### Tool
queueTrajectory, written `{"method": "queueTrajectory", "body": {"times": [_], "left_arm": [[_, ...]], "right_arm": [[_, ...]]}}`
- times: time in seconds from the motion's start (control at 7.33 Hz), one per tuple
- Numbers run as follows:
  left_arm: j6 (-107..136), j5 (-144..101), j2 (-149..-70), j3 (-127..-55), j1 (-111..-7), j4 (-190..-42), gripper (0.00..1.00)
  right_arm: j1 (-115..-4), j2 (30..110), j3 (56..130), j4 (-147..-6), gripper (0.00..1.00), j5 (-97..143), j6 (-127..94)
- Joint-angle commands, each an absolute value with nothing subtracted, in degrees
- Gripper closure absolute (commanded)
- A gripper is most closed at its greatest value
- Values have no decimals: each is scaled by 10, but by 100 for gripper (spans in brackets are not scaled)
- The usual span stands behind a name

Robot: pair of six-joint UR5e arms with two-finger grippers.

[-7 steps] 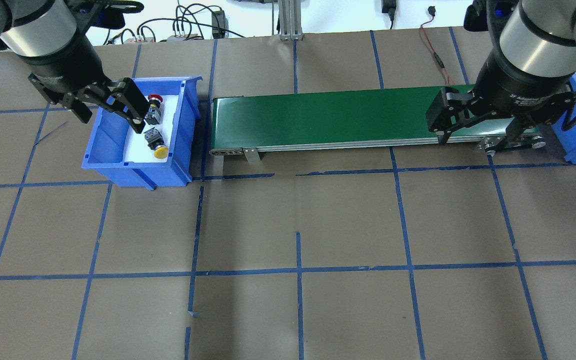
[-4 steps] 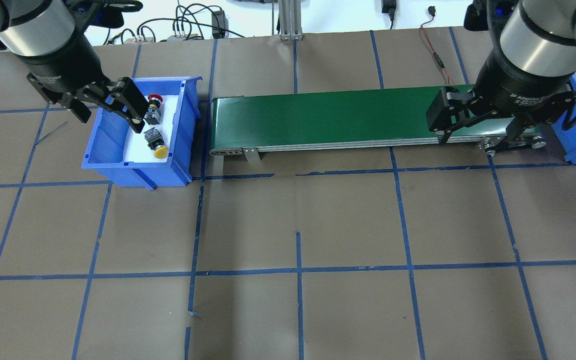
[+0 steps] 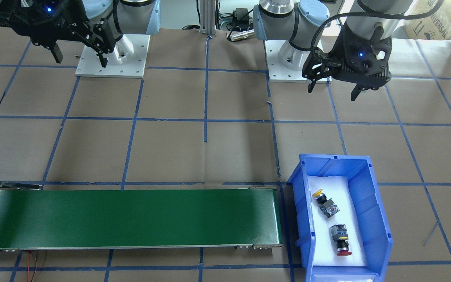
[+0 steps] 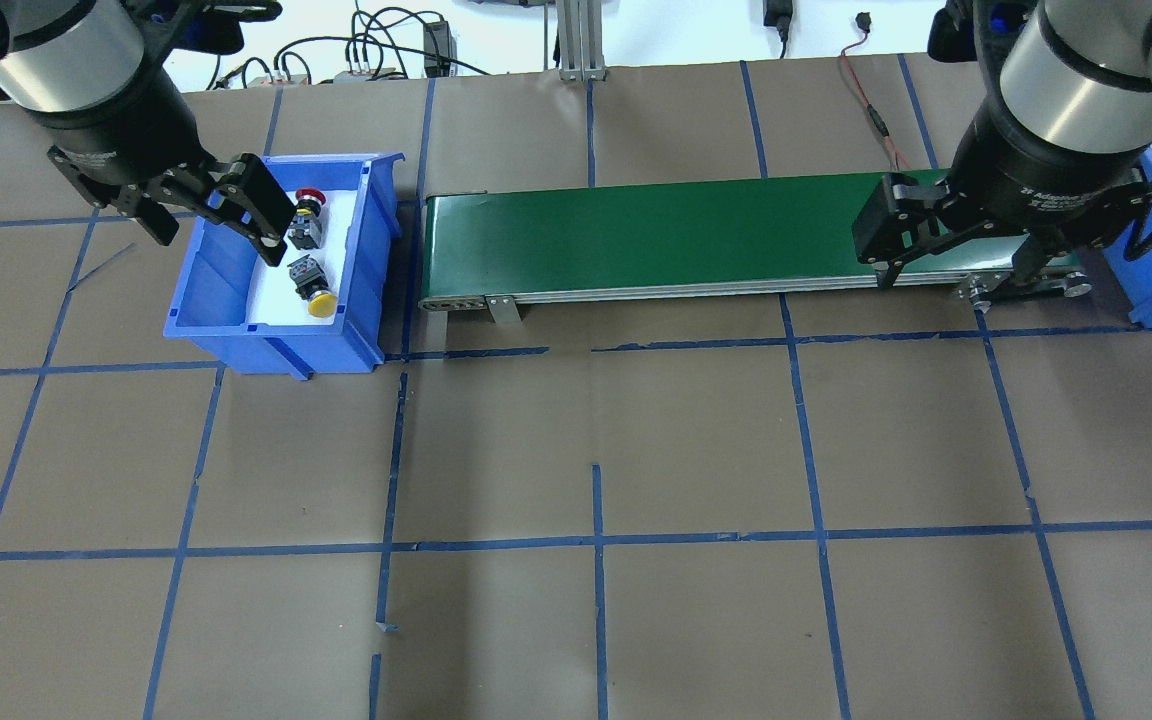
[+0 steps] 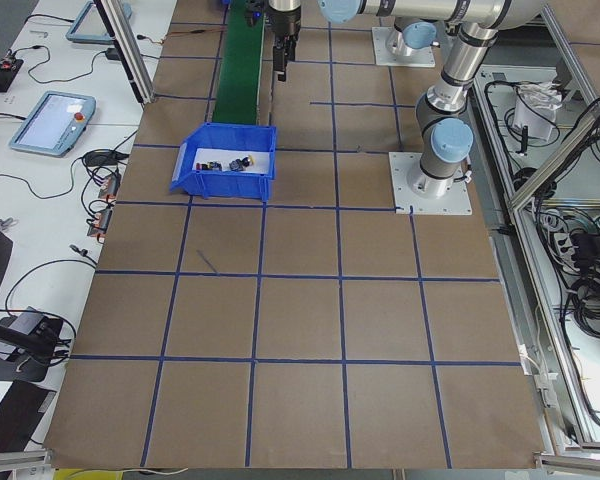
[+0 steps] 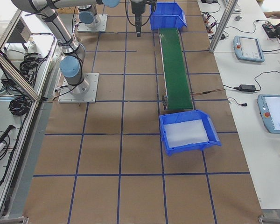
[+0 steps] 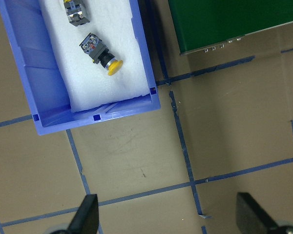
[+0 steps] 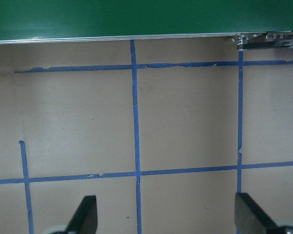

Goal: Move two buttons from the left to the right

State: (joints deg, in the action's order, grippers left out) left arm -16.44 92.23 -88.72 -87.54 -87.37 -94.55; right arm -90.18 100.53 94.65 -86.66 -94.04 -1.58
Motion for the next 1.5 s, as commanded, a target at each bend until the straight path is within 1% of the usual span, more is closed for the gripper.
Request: {"method": "queueTrajectory", "body": {"times": [0.0, 0.82, 0.96, 1.37], "left_arm": [[-164, 924, -889, -876, -871, -948, 0], [-167, 917, -903, -876, -855, -938, 0], [-171, 915, -935, -874, -850, -889, 0], [-173, 890, -1034, -821, -782, -854, 0]], "right_arm": [[-902, 1005, 947, -867, 0, -940, -16], [-902, 1005, 946, -867, 0, -940, -16], [-902, 1005, 947, -867, 0, -940, -16], [-902, 1005, 947, -867, 0, -940, -16]]}}
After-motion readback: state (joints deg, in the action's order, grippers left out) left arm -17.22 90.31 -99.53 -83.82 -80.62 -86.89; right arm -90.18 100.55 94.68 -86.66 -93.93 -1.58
